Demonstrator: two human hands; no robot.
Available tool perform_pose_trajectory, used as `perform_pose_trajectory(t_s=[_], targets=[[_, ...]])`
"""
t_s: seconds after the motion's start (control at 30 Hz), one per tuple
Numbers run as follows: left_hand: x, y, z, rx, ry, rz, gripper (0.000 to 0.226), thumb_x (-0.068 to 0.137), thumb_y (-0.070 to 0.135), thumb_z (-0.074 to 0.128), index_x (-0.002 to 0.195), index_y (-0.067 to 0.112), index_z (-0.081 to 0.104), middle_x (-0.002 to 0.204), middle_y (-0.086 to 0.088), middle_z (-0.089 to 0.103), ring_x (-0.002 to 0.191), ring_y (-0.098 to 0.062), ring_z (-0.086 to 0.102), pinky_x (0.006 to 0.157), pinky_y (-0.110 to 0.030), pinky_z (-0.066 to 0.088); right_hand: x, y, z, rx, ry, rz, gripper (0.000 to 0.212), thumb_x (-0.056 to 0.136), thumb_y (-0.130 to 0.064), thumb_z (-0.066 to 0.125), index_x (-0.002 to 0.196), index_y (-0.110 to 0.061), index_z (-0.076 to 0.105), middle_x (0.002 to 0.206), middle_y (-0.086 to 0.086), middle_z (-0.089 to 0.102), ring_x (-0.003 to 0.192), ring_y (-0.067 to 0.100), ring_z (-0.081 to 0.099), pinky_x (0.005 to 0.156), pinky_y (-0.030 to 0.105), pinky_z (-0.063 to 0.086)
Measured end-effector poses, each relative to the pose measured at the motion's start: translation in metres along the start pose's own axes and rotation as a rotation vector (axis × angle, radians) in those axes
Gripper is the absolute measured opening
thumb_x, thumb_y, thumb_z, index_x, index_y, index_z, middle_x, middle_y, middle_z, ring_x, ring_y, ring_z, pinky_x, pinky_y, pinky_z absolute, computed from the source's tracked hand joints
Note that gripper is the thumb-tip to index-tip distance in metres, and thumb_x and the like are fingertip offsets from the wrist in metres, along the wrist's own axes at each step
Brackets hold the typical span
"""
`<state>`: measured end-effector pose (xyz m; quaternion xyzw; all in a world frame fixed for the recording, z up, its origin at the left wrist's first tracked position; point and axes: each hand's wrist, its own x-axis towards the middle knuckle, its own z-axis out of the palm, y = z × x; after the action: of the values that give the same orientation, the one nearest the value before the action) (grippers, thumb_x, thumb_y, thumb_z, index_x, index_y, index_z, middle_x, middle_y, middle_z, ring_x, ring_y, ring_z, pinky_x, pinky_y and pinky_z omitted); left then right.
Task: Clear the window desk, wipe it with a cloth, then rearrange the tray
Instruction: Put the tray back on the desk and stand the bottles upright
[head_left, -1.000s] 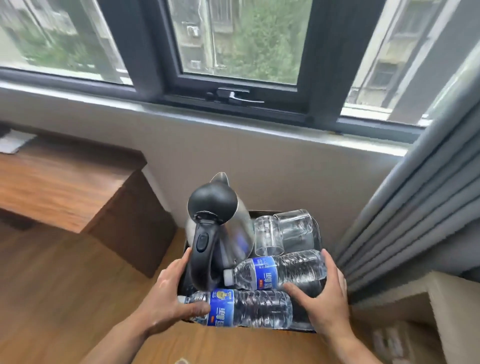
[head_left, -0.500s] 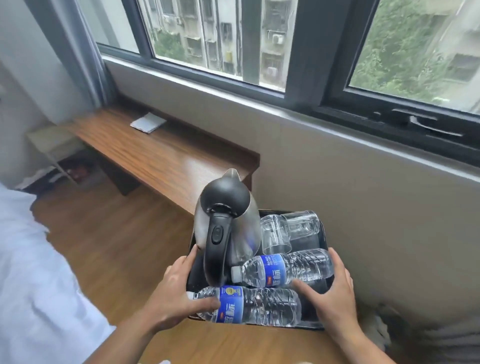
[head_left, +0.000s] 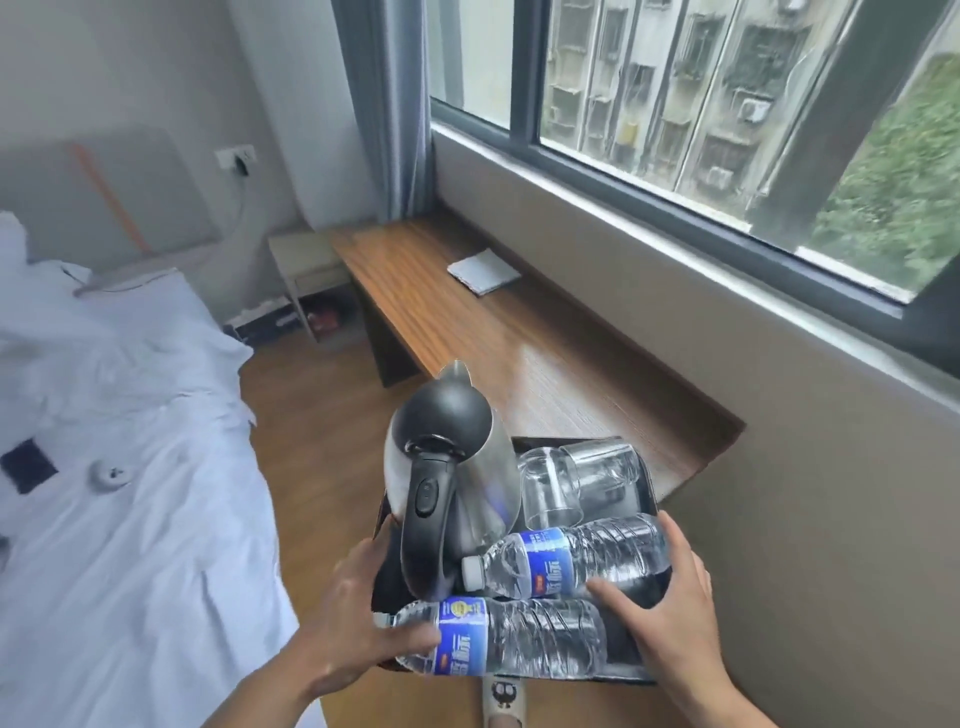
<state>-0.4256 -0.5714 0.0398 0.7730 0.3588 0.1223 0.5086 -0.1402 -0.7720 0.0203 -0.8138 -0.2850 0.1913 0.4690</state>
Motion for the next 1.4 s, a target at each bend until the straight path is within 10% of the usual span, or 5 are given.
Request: perform_pose_trajectory(t_s=[0.17, 0.37, 0.73, 1.17, 1.4], targets=[[0.053, -0.005, -0.061, 0.017, 0.096, -0.008, 0.09, 0.067, 0.029, 0.096, 0.143, 0.042, 0.05, 0.131, 0.023, 0.066, 0.12, -0.002, 0.065, 0.097, -0.022, 0.054, 0.083, -0.044, 0.065, 0.008, -0.093, -0.037, 0.134, 0.037, -0.095, 0.07, 0.153, -0.039, 0.033, 0.141, -0.01, 0.046, 0.132, 0.011, 0.038, 0.109, 0.045, 0.038], [0.122, -0.055, -0.138, 0.046, 0.126, -0.128, 0.108, 0.058, 0.068, 0.09, 0.149, 0.047, 0.036, 0.136, 0.018, 0.061, 0.121, -0.002, 0.062, 0.1, -0.037, 0.055, 0.171, -0.09, 0.141, -0.053, -0.156, -0.065, 0.132, 0.04, -0.097, 0.068, 0.152, -0.039, 0.031, 0.14, -0.009, 0.047, 0.131, 0.012, 0.041, 0.109, 0.047, 0.041], [0.272, -0.116, -0.306, 0.097, 0.061, -0.064, 0.107, 0.058, 0.073, 0.087, 0.149, 0.044, 0.039, 0.14, 0.017, 0.055, 0.123, -0.003, 0.06, 0.101, -0.035, 0.054, 0.285, -0.173, 0.294, -0.048, -0.075, -0.034, 0.131, 0.039, -0.096, 0.07, 0.151, -0.039, 0.033, 0.135, -0.008, 0.048, 0.13, 0.015, 0.043, 0.106, 0.044, 0.042], [0.441, -0.153, -0.47, 0.136, -0.04, -0.028, 0.106, 0.056, 0.078, 0.083, 0.146, 0.041, 0.041, 0.133, 0.029, 0.058, 0.117, 0.012, 0.057, 0.088, -0.008, 0.049, 0.408, -0.244, 0.444, -0.007, 0.005, 0.023, 0.129, 0.044, -0.093, 0.07, 0.154, -0.038, 0.031, 0.141, -0.007, 0.046, 0.133, 0.015, 0.042, 0.11, 0.044, 0.04], [0.541, -0.186, -0.516, 0.2, -0.075, -0.102, 0.114, 0.055, 0.08, 0.083, 0.151, 0.052, 0.028, 0.14, 0.025, 0.054, 0.126, -0.005, 0.058, 0.105, -0.038, 0.052, 0.493, -0.261, 0.498, 0.005, 0.036, 0.044, 0.127, 0.046, -0.091, 0.071, 0.154, -0.038, 0.03, 0.138, -0.008, 0.046, 0.13, 0.014, 0.04, 0.104, 0.04, 0.039]])
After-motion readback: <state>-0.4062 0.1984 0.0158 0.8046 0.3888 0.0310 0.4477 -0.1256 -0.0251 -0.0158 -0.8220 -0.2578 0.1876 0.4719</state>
